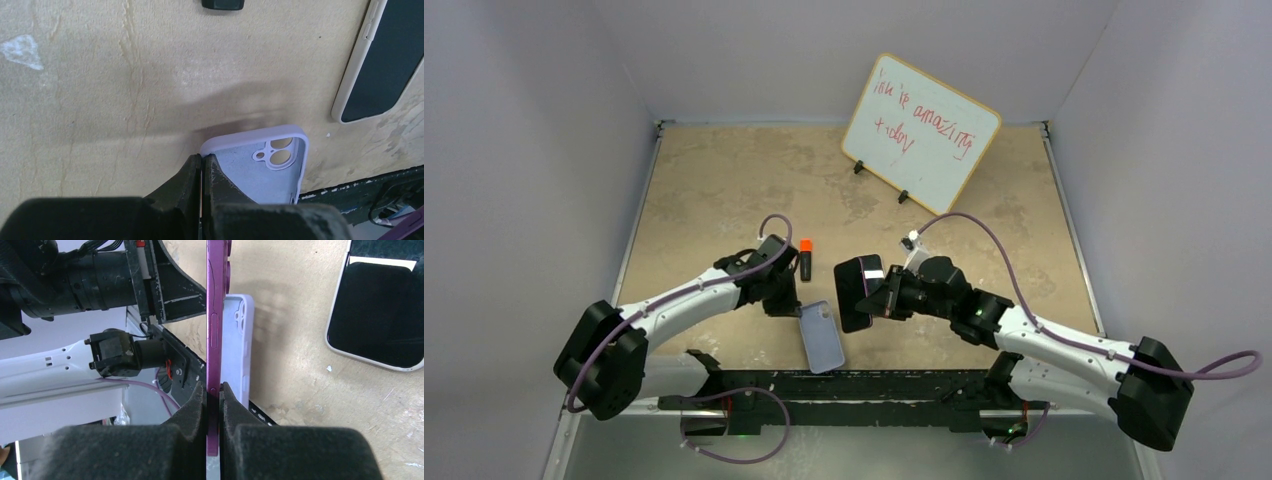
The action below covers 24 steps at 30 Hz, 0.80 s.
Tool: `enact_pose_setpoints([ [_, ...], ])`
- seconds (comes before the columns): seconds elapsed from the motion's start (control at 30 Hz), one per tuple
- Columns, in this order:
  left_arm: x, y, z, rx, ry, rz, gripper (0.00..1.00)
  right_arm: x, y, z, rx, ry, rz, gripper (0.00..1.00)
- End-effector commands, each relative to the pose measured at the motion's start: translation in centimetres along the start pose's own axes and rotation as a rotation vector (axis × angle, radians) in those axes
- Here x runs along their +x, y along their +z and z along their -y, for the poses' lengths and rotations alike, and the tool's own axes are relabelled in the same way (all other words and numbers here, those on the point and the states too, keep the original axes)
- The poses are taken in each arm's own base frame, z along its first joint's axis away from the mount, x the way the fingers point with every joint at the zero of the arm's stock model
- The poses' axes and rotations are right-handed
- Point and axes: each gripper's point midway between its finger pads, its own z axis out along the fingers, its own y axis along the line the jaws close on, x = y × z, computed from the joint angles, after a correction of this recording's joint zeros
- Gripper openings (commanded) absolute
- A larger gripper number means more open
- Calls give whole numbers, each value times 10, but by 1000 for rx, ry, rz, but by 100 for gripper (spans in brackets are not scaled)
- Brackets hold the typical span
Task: Put the phone into the phone case
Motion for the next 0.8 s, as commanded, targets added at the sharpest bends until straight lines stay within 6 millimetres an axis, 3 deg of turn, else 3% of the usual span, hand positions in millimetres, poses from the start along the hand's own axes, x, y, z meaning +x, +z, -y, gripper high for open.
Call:
enact_pose_setpoints([
  [0.0, -15, 6, 19, 64, -40, 56, 0, -7, 0, -29, -109, -13, 25, 0],
  [0.1, -18, 10, 20, 70, -54, 73, 1, -1, 5, -25, -97, -10, 3, 0],
  [0.2, -19, 12, 22, 81, -67, 83, 8, 5, 10, -21, -83, -10, -21, 0],
  [0.43, -23, -7, 16, 65, -31, 118, 37, 16, 20, -12, -53, -9, -59, 0],
  [0.6, -14, -20, 18, 129, 50, 114, 38, 24, 29, -11, -53, -9, -97, 0],
  [0.77, 6, -17, 28, 274, 45, 80, 41, 33, 39, -8, -40, -25, -155, 0],
])
